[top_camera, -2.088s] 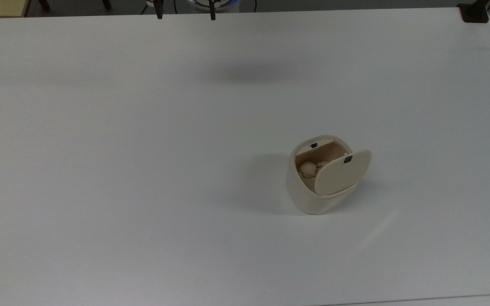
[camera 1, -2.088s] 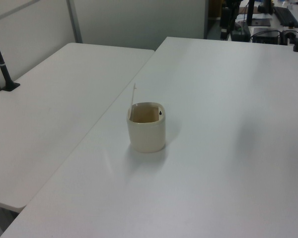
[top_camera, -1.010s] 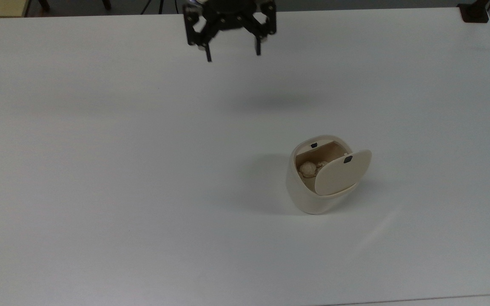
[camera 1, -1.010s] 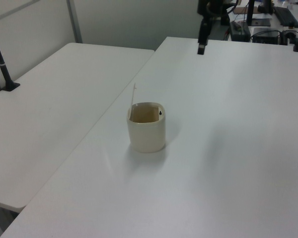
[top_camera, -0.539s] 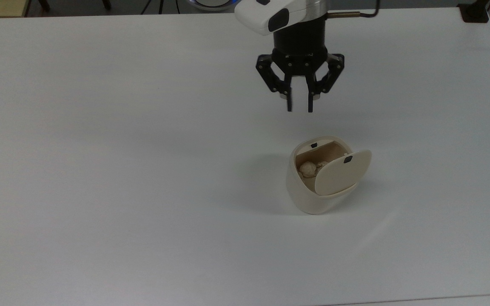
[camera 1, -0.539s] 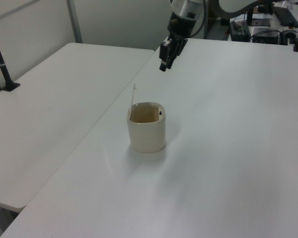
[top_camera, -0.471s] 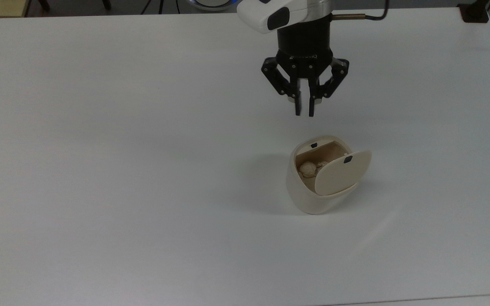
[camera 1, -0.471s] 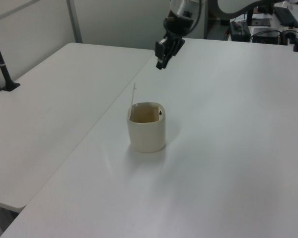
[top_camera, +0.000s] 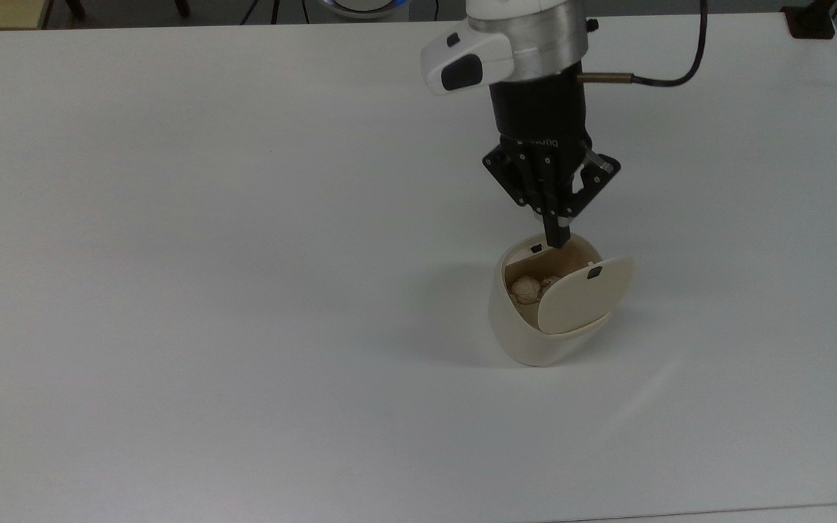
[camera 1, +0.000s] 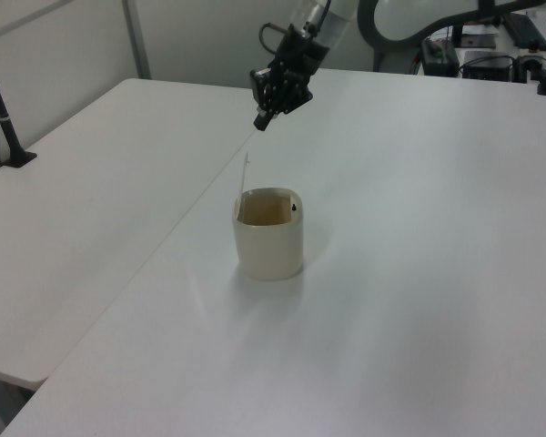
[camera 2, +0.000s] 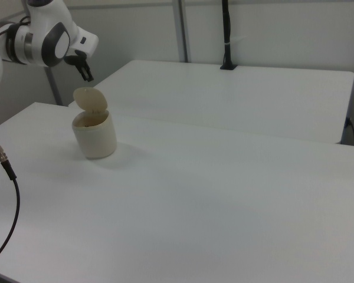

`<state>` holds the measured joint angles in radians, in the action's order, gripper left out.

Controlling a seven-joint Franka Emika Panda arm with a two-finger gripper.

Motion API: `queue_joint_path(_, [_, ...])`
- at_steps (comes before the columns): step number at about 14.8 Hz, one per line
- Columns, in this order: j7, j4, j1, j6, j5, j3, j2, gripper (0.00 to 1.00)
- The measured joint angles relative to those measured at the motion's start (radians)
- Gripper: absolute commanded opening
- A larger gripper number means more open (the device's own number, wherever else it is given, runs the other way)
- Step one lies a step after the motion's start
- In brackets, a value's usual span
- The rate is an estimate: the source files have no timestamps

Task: Close the trash bin
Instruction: 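Move the gripper down to the open lid of the cream bin, then push the raised lid with the gripper fingertips toward the bin opening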

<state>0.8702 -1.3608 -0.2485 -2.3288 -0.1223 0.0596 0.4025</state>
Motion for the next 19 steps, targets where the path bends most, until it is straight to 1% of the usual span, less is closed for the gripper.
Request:
queue_joint_path(4, [0.08,0.029,-0.03,-0.065,-0.001,0.0,0.052,0.0])
queue_joint_path(9, [0.122,0.038,-0.038,-0.116,-0.001,0.0,0.079,0.0])
queue_joint_path(15, [0.135,0.038,-0.047,-0.126,-0.001,0.0,0.113,0.0])
queue_joint_path(19, [0.135,0.034,-0.046,-0.126,-0.001,0.0,0.116,0.0])
